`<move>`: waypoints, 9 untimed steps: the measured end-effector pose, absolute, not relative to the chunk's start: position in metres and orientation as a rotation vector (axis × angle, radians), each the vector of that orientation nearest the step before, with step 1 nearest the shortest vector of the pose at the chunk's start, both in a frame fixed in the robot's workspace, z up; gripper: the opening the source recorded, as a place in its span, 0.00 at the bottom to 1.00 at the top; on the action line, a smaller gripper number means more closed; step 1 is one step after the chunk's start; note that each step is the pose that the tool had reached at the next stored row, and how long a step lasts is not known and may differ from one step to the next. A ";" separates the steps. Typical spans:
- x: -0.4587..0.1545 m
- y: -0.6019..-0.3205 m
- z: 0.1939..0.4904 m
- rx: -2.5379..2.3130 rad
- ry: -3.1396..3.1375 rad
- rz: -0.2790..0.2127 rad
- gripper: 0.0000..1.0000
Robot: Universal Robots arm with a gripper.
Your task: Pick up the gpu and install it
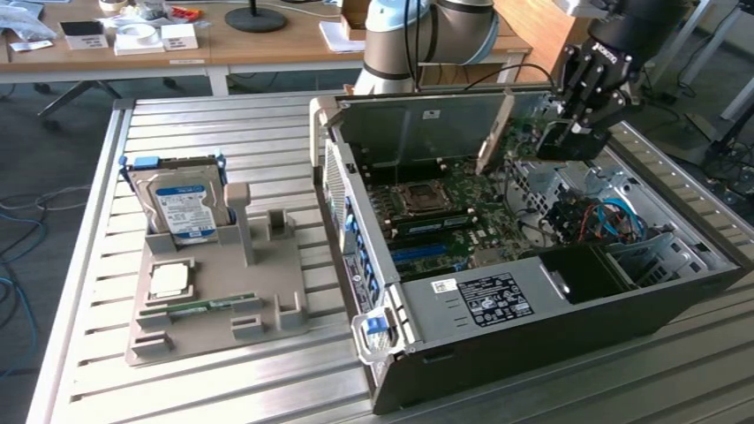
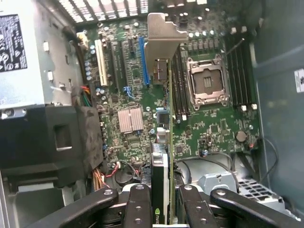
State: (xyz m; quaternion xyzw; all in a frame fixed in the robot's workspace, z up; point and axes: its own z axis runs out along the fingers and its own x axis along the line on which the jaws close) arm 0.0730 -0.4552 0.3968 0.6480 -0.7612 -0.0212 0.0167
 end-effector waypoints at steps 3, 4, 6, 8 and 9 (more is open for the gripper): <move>0.073 -0.455 0.397 2.017 -2.364 -0.066 0.27; 0.073 -0.455 0.397 2.017 -2.364 -0.066 0.27; 0.073 -0.455 0.397 2.020 -2.367 -0.070 0.27; 0.073 -0.455 0.397 2.035 -2.382 -0.087 0.27; 0.072 -0.455 0.397 2.043 -2.389 -0.095 0.27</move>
